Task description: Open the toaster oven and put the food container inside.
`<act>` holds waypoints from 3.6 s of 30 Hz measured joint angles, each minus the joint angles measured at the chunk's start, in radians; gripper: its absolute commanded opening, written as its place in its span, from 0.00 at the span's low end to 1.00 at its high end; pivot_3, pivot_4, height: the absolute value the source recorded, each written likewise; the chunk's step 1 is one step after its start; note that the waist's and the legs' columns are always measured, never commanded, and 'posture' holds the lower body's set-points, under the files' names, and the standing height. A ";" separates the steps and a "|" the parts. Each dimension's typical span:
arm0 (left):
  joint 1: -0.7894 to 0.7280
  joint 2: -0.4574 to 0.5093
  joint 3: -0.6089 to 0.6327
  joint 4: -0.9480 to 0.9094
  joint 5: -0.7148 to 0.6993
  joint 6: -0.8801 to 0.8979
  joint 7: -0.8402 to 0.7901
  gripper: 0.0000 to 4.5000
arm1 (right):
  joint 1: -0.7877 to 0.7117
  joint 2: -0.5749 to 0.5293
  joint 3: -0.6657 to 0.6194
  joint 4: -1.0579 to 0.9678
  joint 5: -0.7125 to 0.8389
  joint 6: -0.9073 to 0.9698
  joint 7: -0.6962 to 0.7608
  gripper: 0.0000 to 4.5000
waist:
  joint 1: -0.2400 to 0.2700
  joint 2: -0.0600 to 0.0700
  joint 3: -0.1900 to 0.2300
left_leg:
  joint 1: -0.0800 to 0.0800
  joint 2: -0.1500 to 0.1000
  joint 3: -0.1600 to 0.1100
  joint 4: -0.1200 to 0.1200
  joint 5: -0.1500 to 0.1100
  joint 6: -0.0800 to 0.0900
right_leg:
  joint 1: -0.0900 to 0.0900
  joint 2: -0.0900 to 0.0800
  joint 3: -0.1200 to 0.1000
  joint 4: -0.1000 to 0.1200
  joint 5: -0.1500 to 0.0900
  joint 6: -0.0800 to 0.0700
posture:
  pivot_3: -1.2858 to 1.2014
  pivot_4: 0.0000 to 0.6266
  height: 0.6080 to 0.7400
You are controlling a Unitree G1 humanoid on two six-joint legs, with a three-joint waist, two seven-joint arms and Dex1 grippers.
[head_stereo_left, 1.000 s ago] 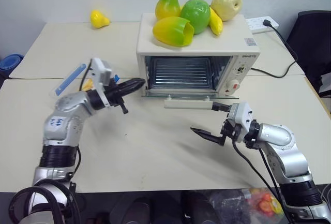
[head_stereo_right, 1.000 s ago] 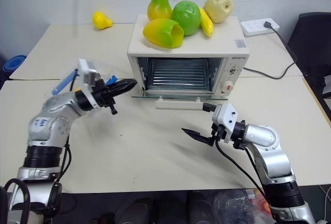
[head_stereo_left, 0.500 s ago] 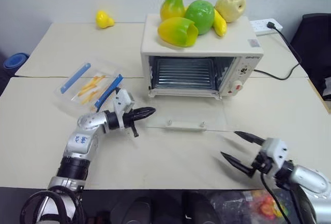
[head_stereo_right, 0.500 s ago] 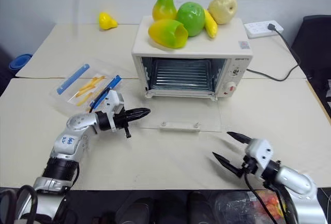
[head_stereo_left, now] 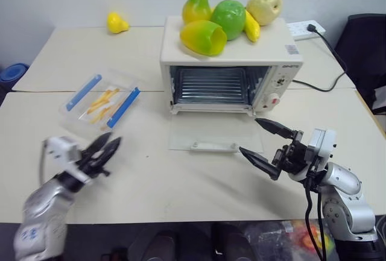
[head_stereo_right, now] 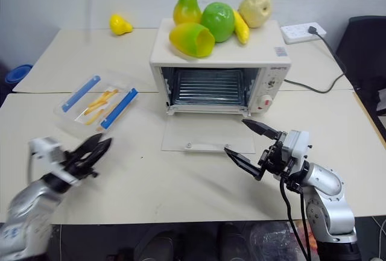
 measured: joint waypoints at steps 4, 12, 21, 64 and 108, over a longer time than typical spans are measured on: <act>0.109 -0.042 0.183 -0.009 -0.137 0.101 0.160 0.91 | -0.021 0.022 0.028 0.058 -0.052 -0.120 0.049 1.00 | 0.014 -0.002 0.000 | 0.001 -0.001 0.000 0.001 -0.001 0.002 | 0.001 0.000 0.000 0.000 0.000 0.000 | 0.52 0.24 1.00; -0.072 0.091 0.208 -0.069 -0.398 0.353 0.478 1.00 | -0.030 0.026 0.048 0.129 -0.076 -0.197 0.096 1.00 | 0.018 -0.003 -0.001 | 0.001 -0.001 -0.002 0.001 0.000 0.000 | 0.001 -0.001 -0.001 0.002 0.000 0.000 | 0.52 0.24 1.00; -0.608 0.279 0.036 0.280 -0.584 0.737 1.027 1.00 | -0.040 0.026 0.048 0.203 -0.077 -0.238 0.124 1.00 | -0.008 -0.004 -0.002 | 0.000 -0.002 -0.002 -0.001 0.001 -0.002 | -0.003 0.002 0.000 0.006 0.000 0.000 | 0.52 0.24 1.00; -0.928 0.366 -0.264 0.167 -0.338 1.291 0.435 0.06 | 0.162 -0.055 -0.050 0.179 -0.082 -0.219 0.034 1.00 | 0.002 -0.004 -0.001 | -0.001 -0.003 -0.003 0.000 0.002 -0.004 | -0.005 0.001 0.002 0.008 0.000 0.000 | 0.52 0.24 1.00; -0.690 0.426 -0.561 0.303 0.146 0.270 -0.552 0.00 | 0.516 -0.247 -0.123 -0.309 0.112 0.237 -0.061 0.35 | 0.004 -0.003 -0.001 | 0.000 -0.003 -0.003 -0.001 0.002 -0.003 | -0.001 0.000 0.001 0.001 0.000 0.000 | 0.52 0.24 1.00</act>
